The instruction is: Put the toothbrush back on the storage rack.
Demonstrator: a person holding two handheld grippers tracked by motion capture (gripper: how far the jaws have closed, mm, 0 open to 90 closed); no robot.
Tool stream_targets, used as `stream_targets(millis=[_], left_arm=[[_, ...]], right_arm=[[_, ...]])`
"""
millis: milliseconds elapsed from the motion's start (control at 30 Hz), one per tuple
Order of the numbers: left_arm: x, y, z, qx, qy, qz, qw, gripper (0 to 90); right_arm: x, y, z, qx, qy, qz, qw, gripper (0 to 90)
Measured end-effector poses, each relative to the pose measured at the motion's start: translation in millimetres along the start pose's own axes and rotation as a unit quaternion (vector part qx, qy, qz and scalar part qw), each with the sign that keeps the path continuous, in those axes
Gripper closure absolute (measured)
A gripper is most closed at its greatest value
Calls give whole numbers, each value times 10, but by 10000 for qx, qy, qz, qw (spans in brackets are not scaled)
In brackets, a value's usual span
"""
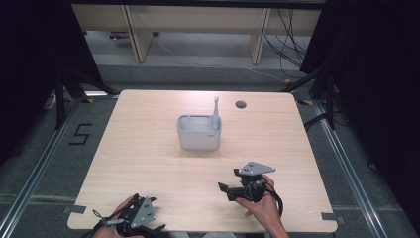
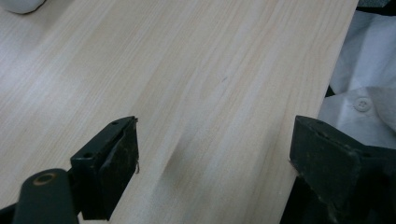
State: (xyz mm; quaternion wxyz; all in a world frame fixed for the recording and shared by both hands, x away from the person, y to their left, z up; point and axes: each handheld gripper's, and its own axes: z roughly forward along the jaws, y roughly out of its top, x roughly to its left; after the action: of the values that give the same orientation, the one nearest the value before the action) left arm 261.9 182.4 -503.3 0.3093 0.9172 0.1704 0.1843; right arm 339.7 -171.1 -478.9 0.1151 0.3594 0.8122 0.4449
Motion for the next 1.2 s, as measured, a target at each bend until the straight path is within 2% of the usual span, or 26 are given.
stream_targets(millis=[33, 67, 100, 133, 167, 200, 233, 267, 367, 400, 433, 500, 533, 567, 600, 633, 667, 700, 767, 800, 900, 967, 1000, 1067, 1100, 1200], left_arm=[[-1, 0, -2, 14, 0, 2, 10000, 153], [1, -3, 5, 3, 19, 5, 10000, 153], [0, -1, -2, 24, 5, -1, 10000, 153], [-2, 0, -2, 10, 2, -12, 10000, 153], [-3, -2, 3, -23, 11, -14, 10000, 153], [-3, -2, 3, -23, 11, -14, 10000, 153], [0, -1, -2, 17, 7, -7, 10000, 153], [0, -1, -2, 17, 7, -7, 10000, 153], [-1, -2, 1, -8, 2, -18, 10000, 153], [1, -2, 0, 9, 7, -6, 10000, 153], [1, -1, -2, 25, 7, -7, 10000, 153], [0, -3, 3, -4, 21, -9, 10000, 153], [0, -2, 2, -9, 18, -5, 10000, 153], [-1, -3, 3, -14, 17, -16, 10000, 153], [1, -1, -3, 25, 10, -10, 10000, 153], [3, -1, -3, 30, 19, -6, 10000, 153], [0, -1, -3, 20, 3, -14, 10000, 153], [0, -1, -2, 18, 9, -11, 10000, 153], [2, -1, -3, 29, 16, -7, 10000, 153], [4, -1, -3, 37, 21, -5, 10000, 153], [1, -4, 4, -5, 20, -13, 10000, 153], [3, -2, -3, 33, 12, -10, 10000, 153], [3, -2, -3, 29, 7, -15, 10000, 153], [1, -4, 4, -5, 21, -12, 10000, 153], [2, -2, -3, 30, 11, -3, 10000, 153], [4, -1, -2, 38, 24, -1, 10000, 153]], right_arm=[[15, -15, -16, -10, -34, 73, 10000, 234], [8, -21, -22, -21, -45, -16, 10000, 232], [38, -36, -31, 19, -34, 194, 9998, 231], [35, -42, -38, 38, -32, 129, 9999, 231], [58, -58, -53, 83, -29, 259, 9996, 228], [25, -66, -37, 3, 71, 49, 10000, 226], [42, -77, -54, 54, 37, 157, 9999, 225], [42, -77, -54, 54, 37, 157, 9999, 225], [39, -116, -106, 0, -71, 42, 10000, 218], [63, -126, -111, 35, -22, 197, 9998, 217], [42, -132, -105, 30, 94, 116, 9999, 216], [64, -140, -121, 62, 25, 220, 9997, 214], [45, -151, -132, 6, -26, 18, 10000, 211], [69, -163, -136, 38, 66, 225, 9997, 209], [67, -171, -155, 82, 19, 123, 9999, 207], [81, -178, -160, 98, 20, 213, 9997, 206], [67, -186, -152, 60, 57, 116, 9999, 205], [92, -195, -161, 77, 59, 246, 9997, 203], [83, -202, -175, 115, 68, 157, 9998, 201], [77, -206, -175, 42, 25, 47, 10000, 200], [105, -230, -192, 123, 65, 181, 9997, 195], [106, -240, -203, 151, 91, 170, 9997, 193], [101, -240, -212, 174, 37, 34, 9998, 193], [122, -253, -220, 206, 15, 79, 9998, 191], [121, -257, -229, 204, -29, -40, 9998, 187], [158, -274, -241, 280, 28, 77, 9996, 184]])
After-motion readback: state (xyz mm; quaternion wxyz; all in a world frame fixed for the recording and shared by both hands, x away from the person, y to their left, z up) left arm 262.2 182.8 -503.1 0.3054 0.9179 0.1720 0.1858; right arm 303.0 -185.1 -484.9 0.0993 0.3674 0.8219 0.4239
